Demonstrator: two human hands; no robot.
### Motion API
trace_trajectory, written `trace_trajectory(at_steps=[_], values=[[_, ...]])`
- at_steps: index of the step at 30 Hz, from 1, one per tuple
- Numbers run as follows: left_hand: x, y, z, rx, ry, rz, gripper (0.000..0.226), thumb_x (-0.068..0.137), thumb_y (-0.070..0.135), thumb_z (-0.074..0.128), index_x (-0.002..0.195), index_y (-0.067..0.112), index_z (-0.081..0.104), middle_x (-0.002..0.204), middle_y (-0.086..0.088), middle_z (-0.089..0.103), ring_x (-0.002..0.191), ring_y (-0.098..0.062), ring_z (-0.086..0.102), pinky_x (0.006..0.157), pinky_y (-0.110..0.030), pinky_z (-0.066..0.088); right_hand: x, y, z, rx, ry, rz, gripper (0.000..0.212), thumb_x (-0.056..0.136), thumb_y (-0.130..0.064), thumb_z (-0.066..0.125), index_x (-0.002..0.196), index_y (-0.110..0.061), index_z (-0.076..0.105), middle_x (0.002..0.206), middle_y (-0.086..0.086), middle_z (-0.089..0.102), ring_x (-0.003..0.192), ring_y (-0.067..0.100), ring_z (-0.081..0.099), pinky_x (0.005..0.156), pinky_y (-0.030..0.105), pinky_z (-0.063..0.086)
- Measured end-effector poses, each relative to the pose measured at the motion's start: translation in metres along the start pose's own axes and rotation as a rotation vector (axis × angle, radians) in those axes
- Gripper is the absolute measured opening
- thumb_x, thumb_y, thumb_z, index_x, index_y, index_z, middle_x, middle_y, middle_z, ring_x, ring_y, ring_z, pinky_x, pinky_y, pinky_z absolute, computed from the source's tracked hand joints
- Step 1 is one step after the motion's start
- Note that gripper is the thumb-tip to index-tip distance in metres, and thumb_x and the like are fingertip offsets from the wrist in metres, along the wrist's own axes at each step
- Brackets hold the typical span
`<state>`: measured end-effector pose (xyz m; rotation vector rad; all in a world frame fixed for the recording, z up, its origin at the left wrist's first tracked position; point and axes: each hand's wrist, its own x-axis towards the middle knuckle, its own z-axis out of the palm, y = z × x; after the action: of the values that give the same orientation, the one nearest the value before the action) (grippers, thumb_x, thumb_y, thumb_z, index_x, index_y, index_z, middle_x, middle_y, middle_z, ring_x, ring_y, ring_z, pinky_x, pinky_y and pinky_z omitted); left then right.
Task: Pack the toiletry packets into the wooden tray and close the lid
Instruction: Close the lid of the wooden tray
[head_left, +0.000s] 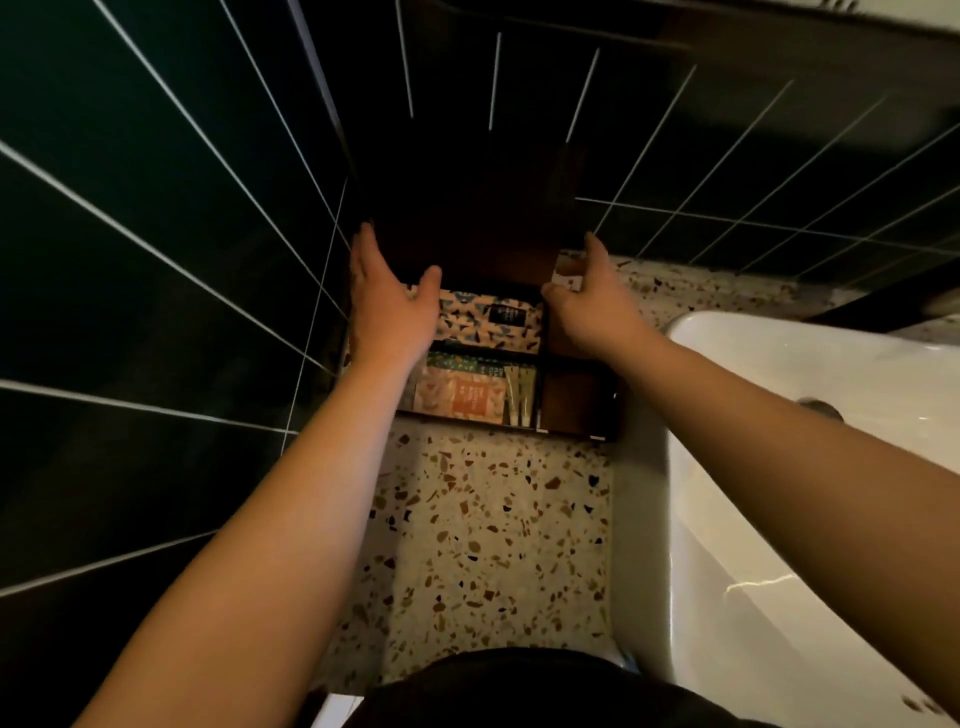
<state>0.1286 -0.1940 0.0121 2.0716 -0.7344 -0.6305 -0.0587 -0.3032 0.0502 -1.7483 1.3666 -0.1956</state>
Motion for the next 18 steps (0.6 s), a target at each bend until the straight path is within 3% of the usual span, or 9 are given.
trace_trajectory(at_steps=[3,7,12,15,18], values=[[0.017,0.010,-0.002,-0.086,-0.018,-0.046,0.089,0.097,0.040,0.063,0.163,0.023,0.007,0.167,-0.004,0.024,0.152,-0.025,0.027,0.121,-0.044,0.029,0.011,-0.014,-0.002,0.003,-0.054,-0.023,0.070,0.099,-0.020,0.057,0.157,-0.022,0.018,0.147,0.006,0.050,0.133,0.026,0.049,0.099,0.029,0.040],[0.032,0.015,-0.005,-0.176,-0.051,-0.052,0.086,0.094,0.043,0.063,0.162,0.023,0.014,0.163,-0.002,0.034,0.148,-0.022,0.035,0.119,-0.046,0.035,0.027,-0.018,0.000,0.109,-0.043,0.041,0.067,0.096,-0.017,0.061,0.154,-0.022,0.028,0.130,0.005,0.061,0.119,0.024,0.060,0.101,0.039,0.050],[0.038,0.017,-0.011,-0.199,-0.056,-0.089,0.091,0.087,0.059,0.061,0.161,0.025,0.021,0.162,-0.002,0.036,0.146,-0.021,0.038,0.117,-0.047,0.037,0.027,-0.015,-0.001,0.210,-0.038,0.071,0.065,0.098,-0.016,0.058,0.155,-0.019,0.026,0.127,0.003,0.062,0.112,0.021,0.062,0.097,0.038,0.053],[0.034,0.019,-0.015,-0.243,-0.056,-0.082,0.083,0.093,0.060,0.053,0.161,0.025,0.021,0.162,-0.004,0.037,0.145,-0.022,0.040,0.117,-0.046,0.037,0.022,-0.014,-0.002,0.280,-0.030,0.085,0.061,0.100,-0.016,0.054,0.155,-0.017,0.028,0.127,0.002,0.062,0.110,0.022,0.064,0.097,0.041,0.054],[0.024,0.022,-0.017,-0.292,-0.023,-0.069,0.066,0.103,0.058,0.033,0.160,0.025,0.026,0.161,-0.001,0.038,0.146,-0.020,0.038,0.116,-0.034,0.032,0.006,-0.014,-0.002,0.382,-0.024,0.085,0.053,0.103,-0.019,0.048,0.154,-0.018,0.032,0.125,-0.003,0.060,0.099,0.017,0.066,0.088,0.034,0.056]])
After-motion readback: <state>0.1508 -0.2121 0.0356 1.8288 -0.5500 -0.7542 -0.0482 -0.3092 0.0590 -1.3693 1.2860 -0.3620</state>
